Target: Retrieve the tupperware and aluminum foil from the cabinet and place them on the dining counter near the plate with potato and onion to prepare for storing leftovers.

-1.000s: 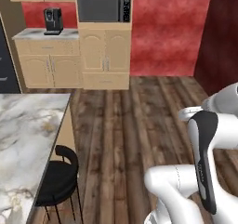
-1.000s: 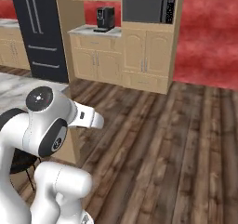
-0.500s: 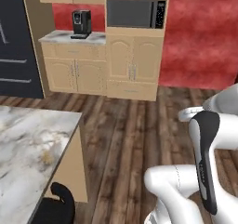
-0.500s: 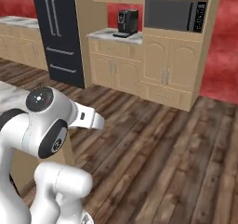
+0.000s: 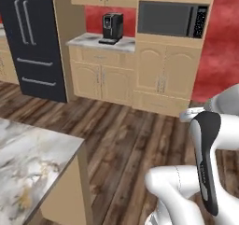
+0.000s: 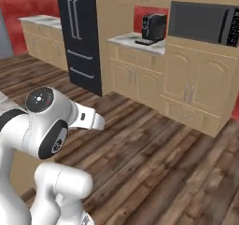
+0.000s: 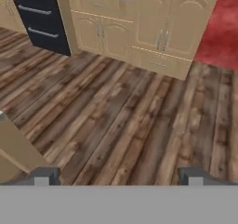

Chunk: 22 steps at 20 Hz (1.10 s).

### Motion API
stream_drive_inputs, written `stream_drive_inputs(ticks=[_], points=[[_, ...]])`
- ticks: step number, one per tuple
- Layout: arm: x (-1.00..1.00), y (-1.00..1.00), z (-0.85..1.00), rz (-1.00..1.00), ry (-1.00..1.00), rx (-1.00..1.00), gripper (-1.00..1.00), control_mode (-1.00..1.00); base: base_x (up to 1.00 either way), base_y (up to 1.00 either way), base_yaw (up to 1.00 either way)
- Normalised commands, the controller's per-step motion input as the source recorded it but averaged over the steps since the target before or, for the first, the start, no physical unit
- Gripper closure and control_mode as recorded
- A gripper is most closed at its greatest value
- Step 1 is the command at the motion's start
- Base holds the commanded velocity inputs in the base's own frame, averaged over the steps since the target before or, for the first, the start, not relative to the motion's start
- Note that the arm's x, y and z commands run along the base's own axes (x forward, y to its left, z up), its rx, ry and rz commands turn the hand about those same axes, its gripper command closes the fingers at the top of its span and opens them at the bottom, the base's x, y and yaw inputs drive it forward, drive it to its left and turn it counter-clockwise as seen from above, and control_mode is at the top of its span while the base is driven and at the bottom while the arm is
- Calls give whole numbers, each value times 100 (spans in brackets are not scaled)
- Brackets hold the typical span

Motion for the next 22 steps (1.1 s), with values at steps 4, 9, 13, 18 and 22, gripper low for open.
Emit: stream_drive_inputs(ticks=[4, 9, 13, 18, 22], points=[[0, 0, 0, 0, 0, 0, -100, 100, 100, -45, 44], [0, 0, 0, 0, 0, 0, -100, 100, 100, -36, 47], [0, 0, 0, 0, 0, 0, -100, 100, 100, -29, 51], [0, 0, 0, 0, 0, 0, -100, 100, 100, -20, 55], [0, 0, 0, 0, 0, 0, -100, 100, 100, -12, 55]])
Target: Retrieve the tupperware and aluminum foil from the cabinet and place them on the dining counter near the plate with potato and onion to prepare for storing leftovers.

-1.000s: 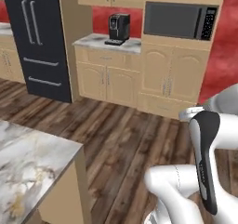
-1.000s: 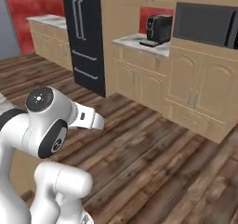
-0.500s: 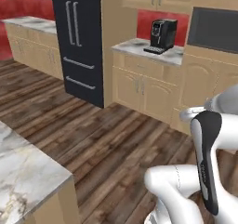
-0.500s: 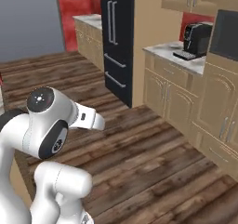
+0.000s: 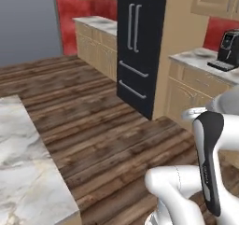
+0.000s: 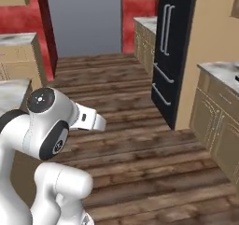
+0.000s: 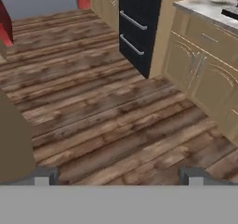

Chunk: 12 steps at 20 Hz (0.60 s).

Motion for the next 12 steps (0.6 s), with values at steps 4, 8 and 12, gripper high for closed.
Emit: stream_drive_inputs(ticks=[4, 8, 12], points=[[0, 0, 0, 0, 0, 0, -100, 100, 100, -17, 49], [0, 0, 0, 0, 0, 0, -100, 100, 100, -39, 36], [0, 0, 0, 0, 0, 0, -100, 100, 100, -42, 19]])
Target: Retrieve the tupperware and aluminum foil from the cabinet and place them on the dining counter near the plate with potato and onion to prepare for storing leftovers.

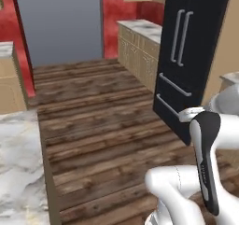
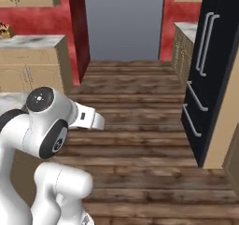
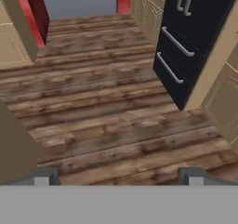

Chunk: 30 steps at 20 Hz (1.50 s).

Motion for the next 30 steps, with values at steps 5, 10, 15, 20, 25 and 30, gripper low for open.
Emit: stream_drive_inputs(ticks=[5, 10, 15, 20, 25, 30], points=[[0, 0, 0, 0, 0, 0, -100, 100, 100, -26, 13], [0, 0, 0, 0, 0, 0, -100, 100, 100, -11, 11], [0, 0, 0, 0, 0, 0, -100, 100, 100, -8, 8], [0, 0, 0, 0, 0, 0, -100, 100, 100, -8, 2], [0, 0, 0, 0, 0, 0, -100, 100, 100, -5, 0], [0, 0, 0, 0, 0, 0, -100, 100, 100, -6, 0]])
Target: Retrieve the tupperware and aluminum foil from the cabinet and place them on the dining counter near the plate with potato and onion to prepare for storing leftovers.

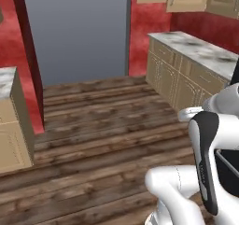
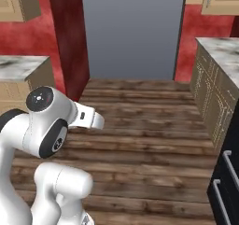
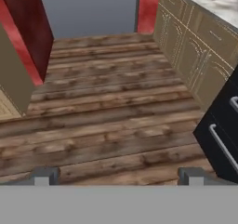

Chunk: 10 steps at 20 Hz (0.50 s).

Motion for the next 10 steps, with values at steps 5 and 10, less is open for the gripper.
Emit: stream_drive_inputs(ticks=[5, 10], points=[[0, 0, 0, 0, 0, 0, -100, 100, 100, -3, 0], [0, 0, 0, 0, 0, 0, -100, 100, 100, -9, -3]])
